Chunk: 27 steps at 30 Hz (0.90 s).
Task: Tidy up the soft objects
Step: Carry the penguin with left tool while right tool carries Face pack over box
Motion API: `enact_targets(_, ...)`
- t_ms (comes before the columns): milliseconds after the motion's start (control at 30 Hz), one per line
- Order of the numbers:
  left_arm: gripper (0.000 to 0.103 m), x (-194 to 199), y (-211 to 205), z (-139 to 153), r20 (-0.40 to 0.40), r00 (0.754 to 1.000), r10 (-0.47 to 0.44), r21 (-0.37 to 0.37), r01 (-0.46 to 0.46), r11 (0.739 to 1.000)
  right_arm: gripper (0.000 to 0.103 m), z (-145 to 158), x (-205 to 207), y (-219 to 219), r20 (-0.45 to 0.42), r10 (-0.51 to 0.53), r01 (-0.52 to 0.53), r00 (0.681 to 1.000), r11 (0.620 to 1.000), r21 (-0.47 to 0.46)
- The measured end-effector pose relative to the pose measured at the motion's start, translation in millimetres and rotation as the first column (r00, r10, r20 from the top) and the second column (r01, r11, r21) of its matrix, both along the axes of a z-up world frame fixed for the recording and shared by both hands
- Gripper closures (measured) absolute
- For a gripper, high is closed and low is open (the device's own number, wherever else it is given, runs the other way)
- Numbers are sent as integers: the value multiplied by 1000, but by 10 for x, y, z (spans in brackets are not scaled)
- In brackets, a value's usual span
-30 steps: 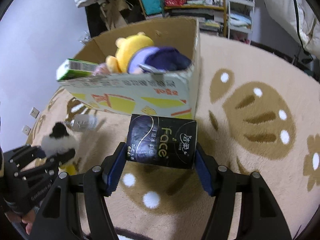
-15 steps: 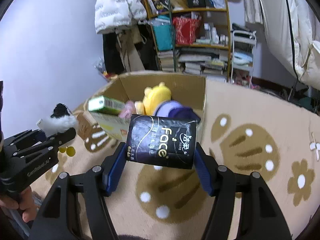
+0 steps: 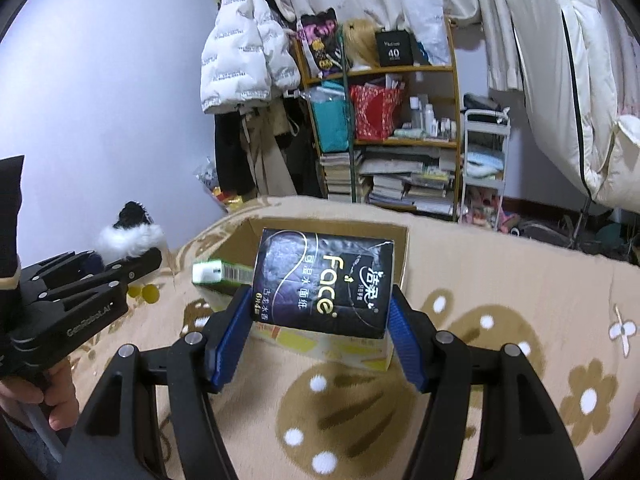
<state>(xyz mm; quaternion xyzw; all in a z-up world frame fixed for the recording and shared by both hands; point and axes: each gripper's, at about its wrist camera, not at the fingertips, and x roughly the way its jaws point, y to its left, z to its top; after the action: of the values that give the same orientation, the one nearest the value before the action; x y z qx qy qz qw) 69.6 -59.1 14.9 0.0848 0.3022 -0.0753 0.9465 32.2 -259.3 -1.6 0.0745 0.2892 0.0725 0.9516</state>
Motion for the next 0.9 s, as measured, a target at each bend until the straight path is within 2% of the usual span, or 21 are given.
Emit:
enact_targets(333,71,279,-82,93,40,999,-13,-14,14,1000,34,86,204,21,58,3,-2,998,1000,-14)
enact_targets(533,71,496,-151,68,54,998,-30,17,29,999,34,38,381,64,63,30,-27,998,998,-49)
enact_targets(733,71,688,-179,-4,28,999,-33,0,33,999,34,-46,541,58,45,35,-32,998,998,-61)
enact_targets(900,71,811,-231,-107,0,999,-42,-3,42,999,34,-143,714,-42,18,26,-26,999,999,-32)
